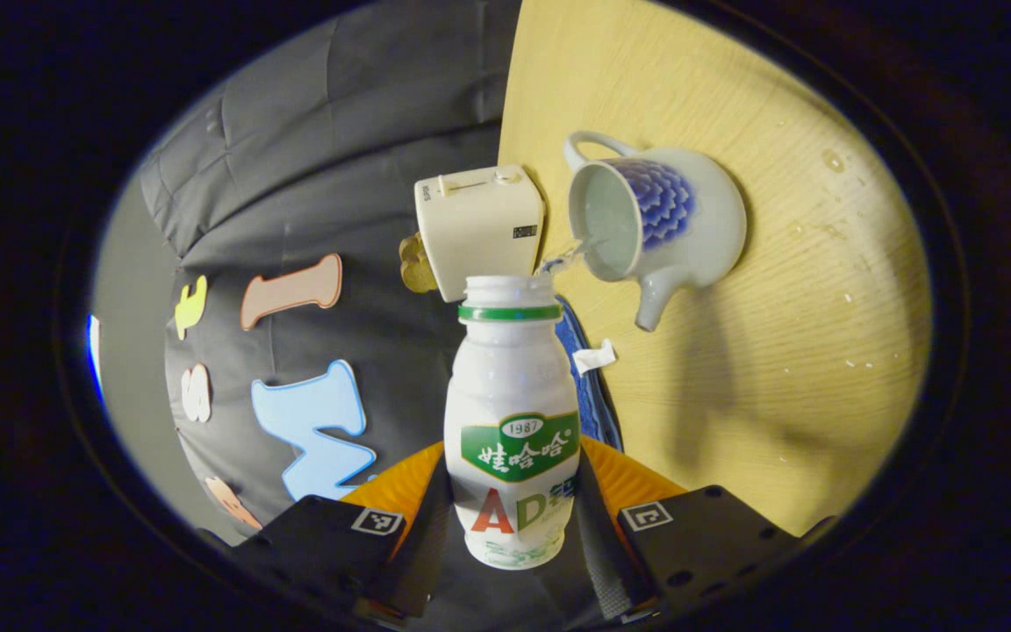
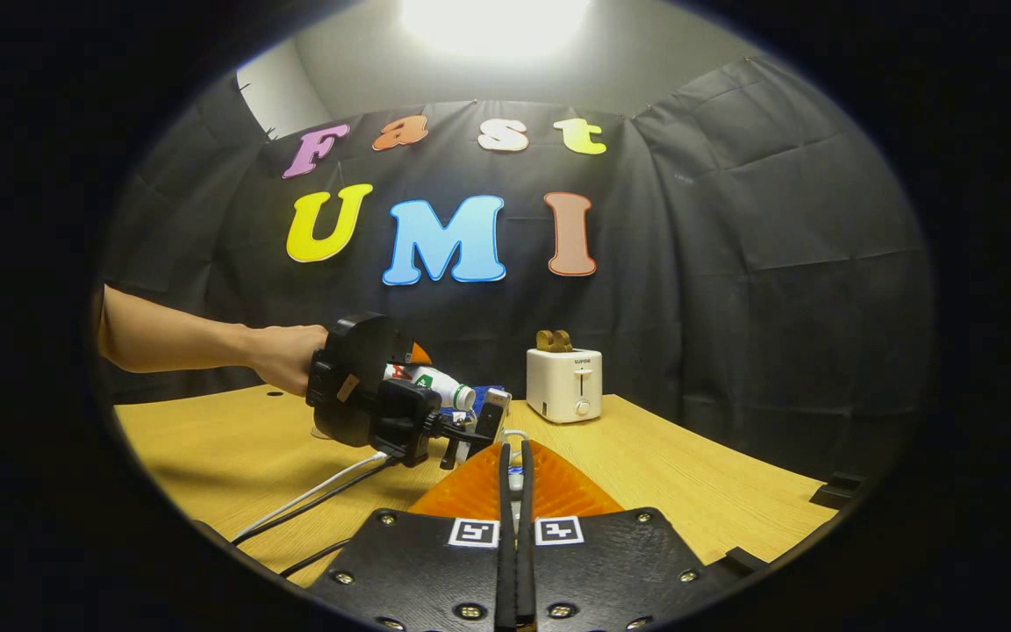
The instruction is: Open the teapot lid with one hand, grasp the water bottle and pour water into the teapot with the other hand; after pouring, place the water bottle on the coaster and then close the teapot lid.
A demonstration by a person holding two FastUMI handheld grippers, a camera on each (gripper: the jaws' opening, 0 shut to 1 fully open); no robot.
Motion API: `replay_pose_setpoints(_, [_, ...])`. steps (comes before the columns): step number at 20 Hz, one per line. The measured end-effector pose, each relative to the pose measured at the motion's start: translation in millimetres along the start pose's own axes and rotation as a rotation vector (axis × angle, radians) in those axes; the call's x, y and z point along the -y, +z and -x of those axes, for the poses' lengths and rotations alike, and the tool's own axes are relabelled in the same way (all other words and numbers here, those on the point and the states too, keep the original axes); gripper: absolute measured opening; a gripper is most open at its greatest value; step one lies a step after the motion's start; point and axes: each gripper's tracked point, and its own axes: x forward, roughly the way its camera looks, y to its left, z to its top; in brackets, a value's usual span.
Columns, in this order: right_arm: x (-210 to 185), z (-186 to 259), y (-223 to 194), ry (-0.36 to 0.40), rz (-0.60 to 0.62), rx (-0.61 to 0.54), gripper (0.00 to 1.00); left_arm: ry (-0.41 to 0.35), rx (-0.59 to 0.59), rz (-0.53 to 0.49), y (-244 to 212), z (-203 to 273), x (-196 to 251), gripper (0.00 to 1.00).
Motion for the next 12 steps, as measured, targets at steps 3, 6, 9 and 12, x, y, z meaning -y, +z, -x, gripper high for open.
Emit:
replay_pose_setpoints(3, [1, 1, 0, -0.003, -0.005, 0.004, 0.01, 0.012, 0.001, -0.028, 1, 0, -3, 0.8])
replay_pose_setpoints(6, [2, 1, 2, -0.003, -0.006, 0.005, 0.01, 0.018, 0.001, -0.056, 1, 1, -7, 0.81])
replay_pose_setpoints(9, [2, 1, 3, -0.002, -0.007, 0.011, 0.01, 0.022, 0.001, -0.066, 1, 1, -9, 0.81])
replay_pose_setpoints(12, [2, 1, 5, -0.001, -0.004, 0.014, 0.01, 0.026, 0.003, -0.079, 1, 1, -11, 0.8])
